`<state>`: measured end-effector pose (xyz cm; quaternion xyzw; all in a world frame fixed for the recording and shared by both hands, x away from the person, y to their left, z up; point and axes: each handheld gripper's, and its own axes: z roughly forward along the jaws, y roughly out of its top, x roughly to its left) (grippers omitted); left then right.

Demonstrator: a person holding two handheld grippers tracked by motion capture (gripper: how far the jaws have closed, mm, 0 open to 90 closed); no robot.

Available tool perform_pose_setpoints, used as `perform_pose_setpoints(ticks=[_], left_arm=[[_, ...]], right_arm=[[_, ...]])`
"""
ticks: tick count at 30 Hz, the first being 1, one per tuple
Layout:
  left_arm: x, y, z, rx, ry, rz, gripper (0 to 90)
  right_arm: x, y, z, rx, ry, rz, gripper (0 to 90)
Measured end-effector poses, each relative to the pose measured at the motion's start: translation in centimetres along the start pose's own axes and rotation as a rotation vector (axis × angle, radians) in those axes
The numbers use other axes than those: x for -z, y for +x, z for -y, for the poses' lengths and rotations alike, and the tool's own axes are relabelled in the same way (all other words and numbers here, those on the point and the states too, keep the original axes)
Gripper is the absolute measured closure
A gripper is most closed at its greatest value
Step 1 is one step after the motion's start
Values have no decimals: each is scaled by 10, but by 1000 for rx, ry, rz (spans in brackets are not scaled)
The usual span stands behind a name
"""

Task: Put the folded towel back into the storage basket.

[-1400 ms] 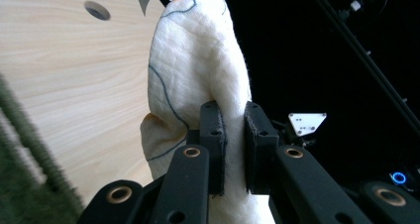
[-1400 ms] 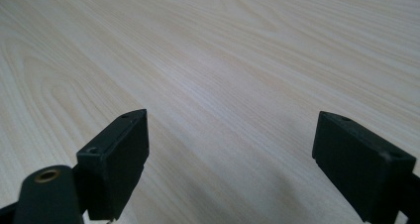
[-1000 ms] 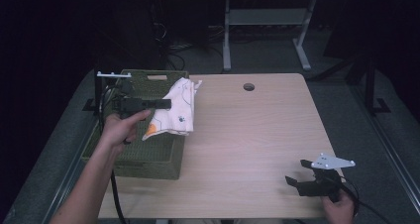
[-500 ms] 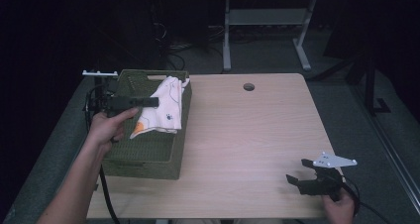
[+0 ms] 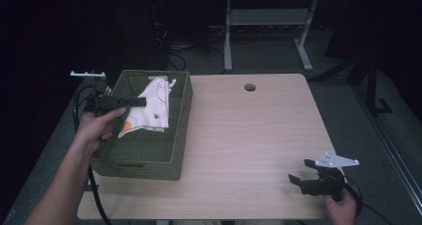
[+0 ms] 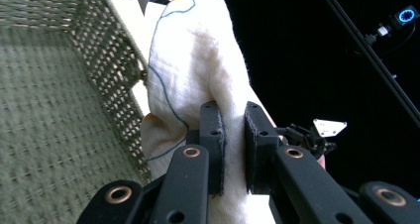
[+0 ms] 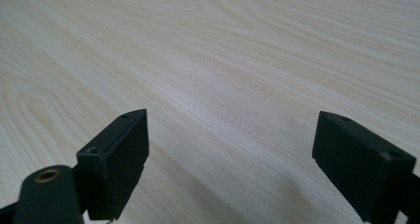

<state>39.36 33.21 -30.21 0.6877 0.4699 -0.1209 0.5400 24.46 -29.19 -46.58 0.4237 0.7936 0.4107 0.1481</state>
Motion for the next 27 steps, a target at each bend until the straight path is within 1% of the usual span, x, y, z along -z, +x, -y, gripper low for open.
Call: perform_pose_setpoints(ticks=[2,3,4,5,6,7,8,12,17,18,19,20,23,25,27], left_arm=[[2,4,1,4,-1,-10,823],[2,4,1,4,-1,-10,823],[3,9,1,12,-1,-21,823],[3,9,1,12,-1,-21,822],[3,15,1,14,4,-27,823],[3,15,1,14,4,-27,822],[3,20,2,20,8,-31,822],[-1,26,2,18,35,-51,821],[-5,29,1,10,48,-55,821],[-6,32,1,4,64,-65,821],[-6,32,1,4,64,-65,820],[-7,35,2,4,69,-71,819],[-7,37,3,10,67,-69,819],[-7,42,5,16,81,-79,819],[-7,43,6,19,83,-80,819]], right_arm=[[-1,0,0,2,3,-1,140],[-1,0,0,2,3,-1,140],[-2,0,0,3,8,-8,140],[-2,0,0,3,8,-8,140],[-2,0,0,4,14,-11,140],[-2,0,0,4,14,-11,140],[-2,0,0,5,15,-12,140],[-2,0,0,7,10,-15,141],[-2,1,0,12,13,-17,140],[-2,0,0,12,9,-17,140],[-2,0,0,12,9,-17,140],[-2,0,0,10,9,-20,140],[-2,1,0,11,11,-20,141],[-2,1,0,15,17,-23,141],[-2,1,0,15,18,-23,140]])
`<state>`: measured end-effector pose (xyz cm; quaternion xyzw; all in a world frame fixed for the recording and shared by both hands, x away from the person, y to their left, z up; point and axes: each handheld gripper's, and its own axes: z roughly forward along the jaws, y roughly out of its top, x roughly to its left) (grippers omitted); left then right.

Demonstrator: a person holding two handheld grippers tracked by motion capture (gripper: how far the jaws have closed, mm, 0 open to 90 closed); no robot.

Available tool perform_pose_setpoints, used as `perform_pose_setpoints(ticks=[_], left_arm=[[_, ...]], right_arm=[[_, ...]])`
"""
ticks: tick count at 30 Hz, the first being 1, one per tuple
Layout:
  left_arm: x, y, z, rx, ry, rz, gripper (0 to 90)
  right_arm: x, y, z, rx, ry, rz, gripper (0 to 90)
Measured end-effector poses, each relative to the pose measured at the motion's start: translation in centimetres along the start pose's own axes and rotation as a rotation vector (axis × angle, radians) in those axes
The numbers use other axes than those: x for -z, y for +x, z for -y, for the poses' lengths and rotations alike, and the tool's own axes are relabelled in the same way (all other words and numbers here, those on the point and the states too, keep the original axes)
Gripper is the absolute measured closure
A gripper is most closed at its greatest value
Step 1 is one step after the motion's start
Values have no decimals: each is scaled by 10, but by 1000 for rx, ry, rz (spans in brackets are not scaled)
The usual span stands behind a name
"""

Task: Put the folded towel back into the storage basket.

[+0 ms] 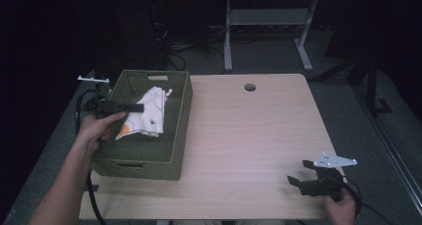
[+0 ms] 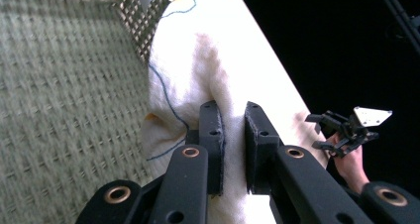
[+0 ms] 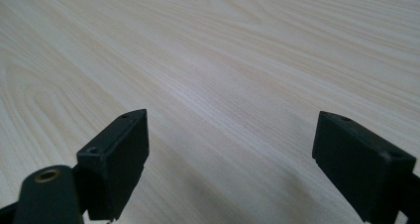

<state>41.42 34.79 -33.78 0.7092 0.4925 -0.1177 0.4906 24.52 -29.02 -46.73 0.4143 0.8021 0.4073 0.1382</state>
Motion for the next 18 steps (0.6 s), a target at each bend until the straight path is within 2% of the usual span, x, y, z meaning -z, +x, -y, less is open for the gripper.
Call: perform_pose_setpoints(ticks=[7,18], left_arm=[[1,8,4,15,4,-15,819],[-4,11,4,2,43,-33,813]], right_arm=[[0,-1,0,-5,0,1,140],[1,-3,1,-7,-5,5,140]])
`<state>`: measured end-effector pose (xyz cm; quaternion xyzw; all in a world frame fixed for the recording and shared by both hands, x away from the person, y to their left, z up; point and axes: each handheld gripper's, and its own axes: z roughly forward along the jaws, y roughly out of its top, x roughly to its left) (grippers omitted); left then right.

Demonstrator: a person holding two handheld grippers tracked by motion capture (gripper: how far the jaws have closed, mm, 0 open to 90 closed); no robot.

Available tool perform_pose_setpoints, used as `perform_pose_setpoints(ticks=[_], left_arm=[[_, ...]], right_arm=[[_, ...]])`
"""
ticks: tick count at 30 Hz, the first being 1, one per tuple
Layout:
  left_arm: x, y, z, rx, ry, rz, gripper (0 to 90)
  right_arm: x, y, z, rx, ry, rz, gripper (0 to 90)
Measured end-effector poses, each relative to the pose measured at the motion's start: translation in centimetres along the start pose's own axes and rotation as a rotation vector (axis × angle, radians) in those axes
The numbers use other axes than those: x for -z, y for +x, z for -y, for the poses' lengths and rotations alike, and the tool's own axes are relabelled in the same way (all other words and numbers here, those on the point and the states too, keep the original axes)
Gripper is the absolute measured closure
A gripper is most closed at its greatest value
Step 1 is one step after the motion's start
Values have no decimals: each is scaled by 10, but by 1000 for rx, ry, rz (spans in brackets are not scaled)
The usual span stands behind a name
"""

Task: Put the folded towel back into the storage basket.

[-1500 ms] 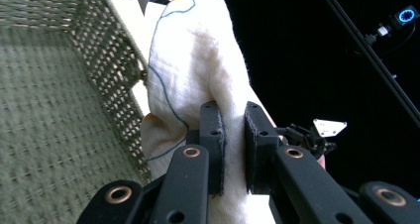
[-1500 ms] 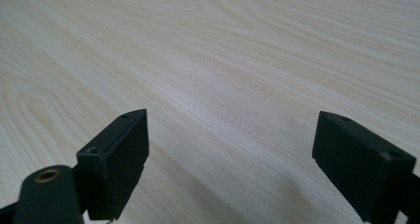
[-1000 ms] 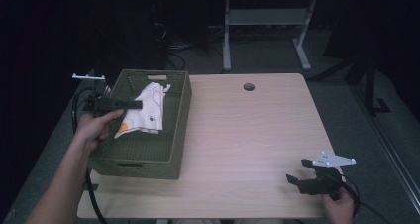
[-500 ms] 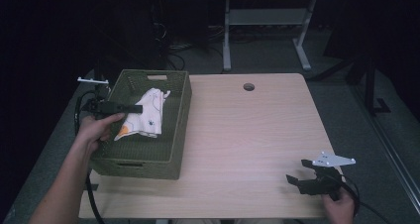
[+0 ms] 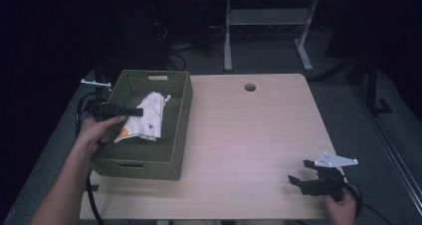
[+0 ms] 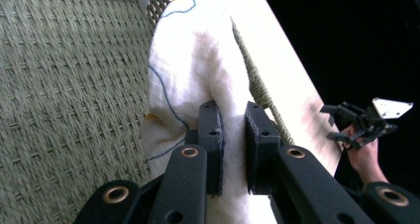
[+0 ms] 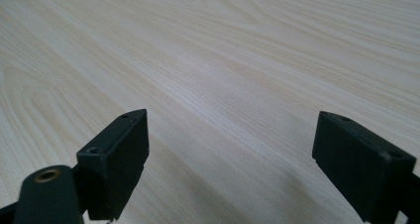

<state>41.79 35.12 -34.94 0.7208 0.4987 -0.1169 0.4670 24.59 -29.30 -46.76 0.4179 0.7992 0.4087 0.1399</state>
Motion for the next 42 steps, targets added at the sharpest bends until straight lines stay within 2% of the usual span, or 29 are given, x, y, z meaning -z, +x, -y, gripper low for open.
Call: perform_pose_setpoints(ticks=[8,11,12,13,14,15,16,25,35,42], left_arm=[[-5,2,0,-10,38,-28,813],[-6,3,-1,-28,54,-41,810],[-6,3,-2,-40,59,-62,810],[-5,1,-5,-75,54,-117,718],[-5,1,-5,-75,54,-117,650],[-3,0,-8,-83,44,-153,622],[-3,-1,-9,-82,41,-158,606],[-15,0,-6,-74,76,-152,608],[-15,-4,-1,-67,55,-141,614],[-24,-9,0,-71,77,-141,617]], right_arm=[[1,-1,0,-7,-3,2,140],[1,-2,0,-8,-4,3,140],[1,-2,0,-8,-4,3,140],[1,-2,0,-7,-3,3,140],[1,-2,0,-7,-3,3,140],[1,-1,0,-8,-3,3,140],[1,-1,0,-8,-3,3,141],[1,-1,1,-4,-4,1,140],[1,0,1,6,1,-6,140],[0,1,1,17,5,-14,140]])
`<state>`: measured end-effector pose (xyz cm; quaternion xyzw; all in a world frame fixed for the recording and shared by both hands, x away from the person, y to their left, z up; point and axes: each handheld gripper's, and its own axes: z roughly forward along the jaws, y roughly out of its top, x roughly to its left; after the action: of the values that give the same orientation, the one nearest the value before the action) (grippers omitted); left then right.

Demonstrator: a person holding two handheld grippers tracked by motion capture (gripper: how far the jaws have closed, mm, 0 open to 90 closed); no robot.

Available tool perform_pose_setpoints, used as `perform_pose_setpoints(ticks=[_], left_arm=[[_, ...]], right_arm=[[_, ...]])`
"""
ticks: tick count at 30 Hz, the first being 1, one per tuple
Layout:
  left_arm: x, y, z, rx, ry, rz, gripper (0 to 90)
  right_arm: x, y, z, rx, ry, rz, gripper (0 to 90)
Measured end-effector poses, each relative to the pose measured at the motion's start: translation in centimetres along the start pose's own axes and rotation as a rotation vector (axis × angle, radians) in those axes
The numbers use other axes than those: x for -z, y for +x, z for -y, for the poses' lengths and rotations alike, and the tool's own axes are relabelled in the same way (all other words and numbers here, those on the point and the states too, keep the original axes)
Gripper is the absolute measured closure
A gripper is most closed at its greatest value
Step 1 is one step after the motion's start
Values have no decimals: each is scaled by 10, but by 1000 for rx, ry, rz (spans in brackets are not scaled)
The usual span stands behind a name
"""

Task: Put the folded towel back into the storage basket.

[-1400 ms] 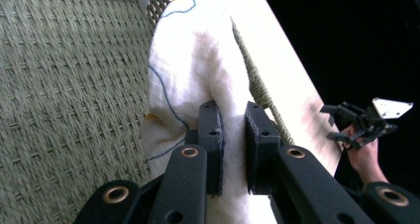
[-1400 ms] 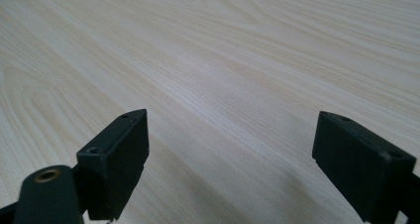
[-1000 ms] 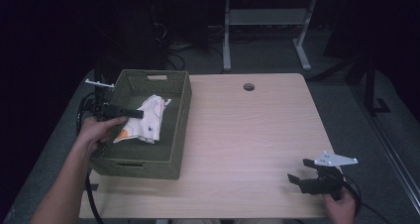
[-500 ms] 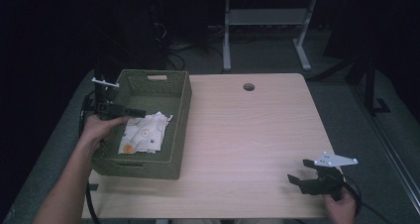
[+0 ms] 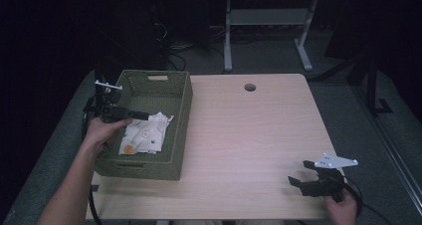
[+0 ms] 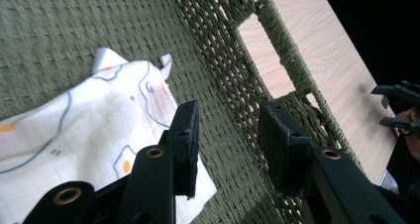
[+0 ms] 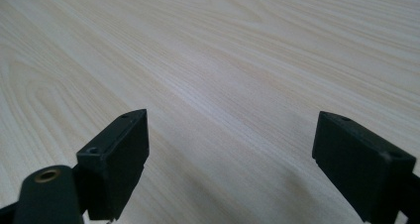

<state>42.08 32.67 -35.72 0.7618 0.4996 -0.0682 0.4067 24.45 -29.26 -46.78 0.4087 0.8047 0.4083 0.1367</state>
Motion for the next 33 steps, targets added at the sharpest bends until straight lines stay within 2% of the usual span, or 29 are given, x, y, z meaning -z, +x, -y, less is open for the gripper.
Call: perform_pose_setpoints(ticks=[6,13,17,18,19,20,21,22,23,26,30,31,32,33], left_arm=[[-6,-3,3,3,11,-1,620],[-15,3,5,26,49,-18,633],[-27,6,6,37,102,-51,634],[-32,7,7,39,130,-58,633],[-32,7,7,39,130,-58,633],[-35,8,7,34,152,-74,633],[-40,7,8,16,195,-98,633],[-40,7,8,16,195,-98,631],[-46,6,9,1,235,-120,629],[-50,5,10,-6,264,-125,626],[-61,4,12,-19,328,-160,614],[-65,6,14,-32,364,-179,594],[-65,6,14,-32,364,-179,583],[-68,7,15,-22,389,-175,582]], right_arm=[[0,0,-1,9,-2,-9,140],[-4,1,-2,19,5,-15,140],[-4,2,-3,24,4,-19,140],[-5,2,-3,26,6,-19,140],[-5,2,-3,26,6,-19,140],[-5,3,-3,25,8,-20,140],[-4,3,-3,25,8,-20,140],[-4,3,-3,25,8,-20,140],[-4,3,-3,25,7,-26,140],[-4,3,-3,27,5,-25,140],[-3,4,-4,31,3,-25,140],[-3,4,-4,33,2,-25,140],[-3,4,-4,33,2,-25,140],[-3,4,-4,33,2,-24,140]])
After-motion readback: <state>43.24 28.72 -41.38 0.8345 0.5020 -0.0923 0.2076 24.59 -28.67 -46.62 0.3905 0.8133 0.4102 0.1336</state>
